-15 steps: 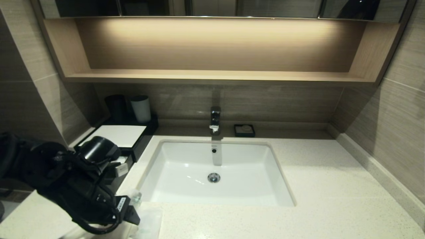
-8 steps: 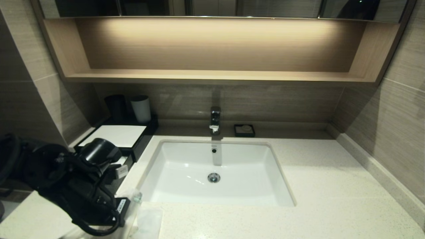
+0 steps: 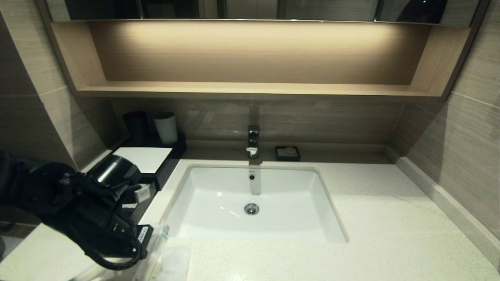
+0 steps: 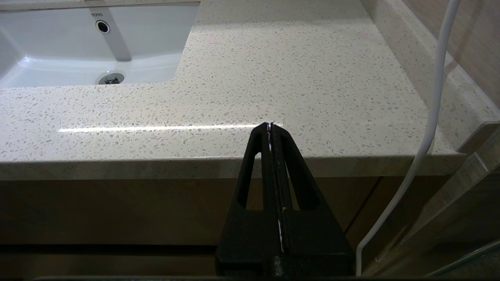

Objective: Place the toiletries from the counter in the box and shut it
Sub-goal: Pick up the bathroom toiletry

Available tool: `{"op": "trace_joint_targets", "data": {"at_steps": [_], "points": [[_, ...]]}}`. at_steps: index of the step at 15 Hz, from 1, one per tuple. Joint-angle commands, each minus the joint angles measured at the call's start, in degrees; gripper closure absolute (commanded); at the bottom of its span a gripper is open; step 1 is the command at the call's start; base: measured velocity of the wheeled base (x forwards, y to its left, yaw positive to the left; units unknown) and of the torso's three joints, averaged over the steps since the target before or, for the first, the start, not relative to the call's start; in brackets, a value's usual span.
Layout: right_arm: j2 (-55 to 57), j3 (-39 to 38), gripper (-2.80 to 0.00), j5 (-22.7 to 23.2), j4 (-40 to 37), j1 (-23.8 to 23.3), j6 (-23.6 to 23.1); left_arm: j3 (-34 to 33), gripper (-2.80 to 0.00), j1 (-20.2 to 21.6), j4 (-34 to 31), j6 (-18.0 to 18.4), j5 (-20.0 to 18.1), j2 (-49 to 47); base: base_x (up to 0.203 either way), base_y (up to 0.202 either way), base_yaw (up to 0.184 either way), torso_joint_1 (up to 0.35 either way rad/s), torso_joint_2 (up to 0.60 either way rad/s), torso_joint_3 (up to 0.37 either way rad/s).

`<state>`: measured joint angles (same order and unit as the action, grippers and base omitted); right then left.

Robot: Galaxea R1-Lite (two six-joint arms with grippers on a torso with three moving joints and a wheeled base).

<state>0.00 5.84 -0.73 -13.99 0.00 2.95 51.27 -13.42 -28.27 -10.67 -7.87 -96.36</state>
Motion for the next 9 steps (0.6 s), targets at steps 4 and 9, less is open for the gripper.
{"op": "trace_joint_targets", "data": {"at_steps": [4,9], "points": [[0.1,0.0,0.00,-0.1,-0.1,0.0,0.0,9.0,0.00,2.5,-9.5,-2.4,2.2,7.5,0.000,0.000,0.000,0.000,0.00,0.000],[0.1,0.0,0.00,-0.1,-0.1,0.0,0.0,6.1,0.00,2.6,-9.8,-1.8,1.8,7.5,0.000,0.000,0.000,0.000,0.00,0.000]]}}
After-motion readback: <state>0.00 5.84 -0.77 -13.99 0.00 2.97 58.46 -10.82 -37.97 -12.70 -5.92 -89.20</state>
